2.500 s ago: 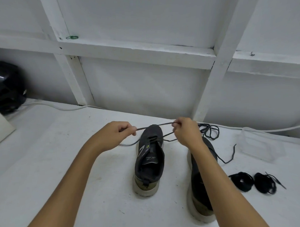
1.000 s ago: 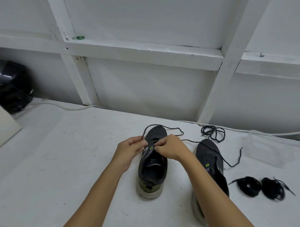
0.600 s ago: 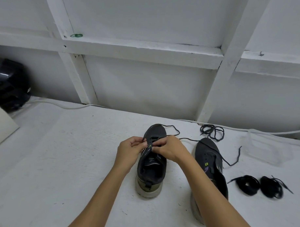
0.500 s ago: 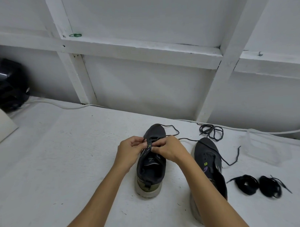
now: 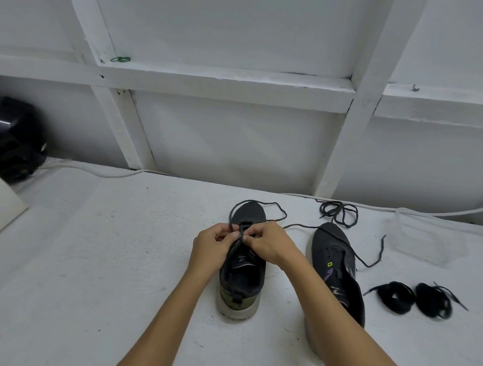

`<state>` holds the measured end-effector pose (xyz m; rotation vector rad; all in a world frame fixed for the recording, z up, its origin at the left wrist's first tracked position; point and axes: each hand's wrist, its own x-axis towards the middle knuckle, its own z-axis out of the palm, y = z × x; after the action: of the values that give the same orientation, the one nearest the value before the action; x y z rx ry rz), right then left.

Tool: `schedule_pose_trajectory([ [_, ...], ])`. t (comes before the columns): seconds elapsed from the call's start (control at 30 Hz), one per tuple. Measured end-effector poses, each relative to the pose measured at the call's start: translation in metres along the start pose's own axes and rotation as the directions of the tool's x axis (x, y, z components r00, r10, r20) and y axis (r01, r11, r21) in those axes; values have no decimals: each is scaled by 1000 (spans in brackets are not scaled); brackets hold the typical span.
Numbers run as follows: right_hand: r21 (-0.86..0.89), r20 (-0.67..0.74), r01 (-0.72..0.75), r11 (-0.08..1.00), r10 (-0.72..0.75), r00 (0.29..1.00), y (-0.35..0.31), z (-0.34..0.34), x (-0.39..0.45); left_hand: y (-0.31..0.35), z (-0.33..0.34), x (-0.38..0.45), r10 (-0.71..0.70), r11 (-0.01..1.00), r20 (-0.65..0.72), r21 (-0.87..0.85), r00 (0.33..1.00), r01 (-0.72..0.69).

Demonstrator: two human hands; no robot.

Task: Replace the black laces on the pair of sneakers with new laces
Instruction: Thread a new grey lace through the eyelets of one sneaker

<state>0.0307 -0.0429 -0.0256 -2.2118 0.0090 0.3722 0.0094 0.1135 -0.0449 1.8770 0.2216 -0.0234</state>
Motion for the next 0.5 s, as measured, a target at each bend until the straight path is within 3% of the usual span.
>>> schedule_pose_trajectory([
  [0.13, 1, -7, -10, 1000, 10, 1000, -1, 3, -1, 4, -2, -6, -50, 983, 140, -169, 989, 74],
  [0.27, 9, -42, -5, 1000, 6, 999, 0, 8, -4, 3, -10, -13, -23, 874, 245, -466, 969, 139],
  [0.3, 23, -47, -9, 1000, 10, 999, 0, 8, -4, 2, -12, -14, -50, 797, 206, -582, 977, 164],
  [0.37, 102, -53, -36, 994, 41, 998, 2, 7, -6, 0, -18, -15, -175, 507, 118, -840, 978, 192],
  [0.43, 222, -37, -82, 972, 93, 995, 1, 4, -9, -4, -28, -15, -272, 231, 72, -963, 960, 138],
  [0.47, 243, -30, -96, 965, 107, 994, 0, 2, -10, -5, -32, -14, -293, 201, 61, -972, 954, 124],
  [0.5, 241, -27, -102, 965, 112, 993, -1, 2, -10, -8, -34, -14, -281, 259, 55, -957, 958, 131],
])
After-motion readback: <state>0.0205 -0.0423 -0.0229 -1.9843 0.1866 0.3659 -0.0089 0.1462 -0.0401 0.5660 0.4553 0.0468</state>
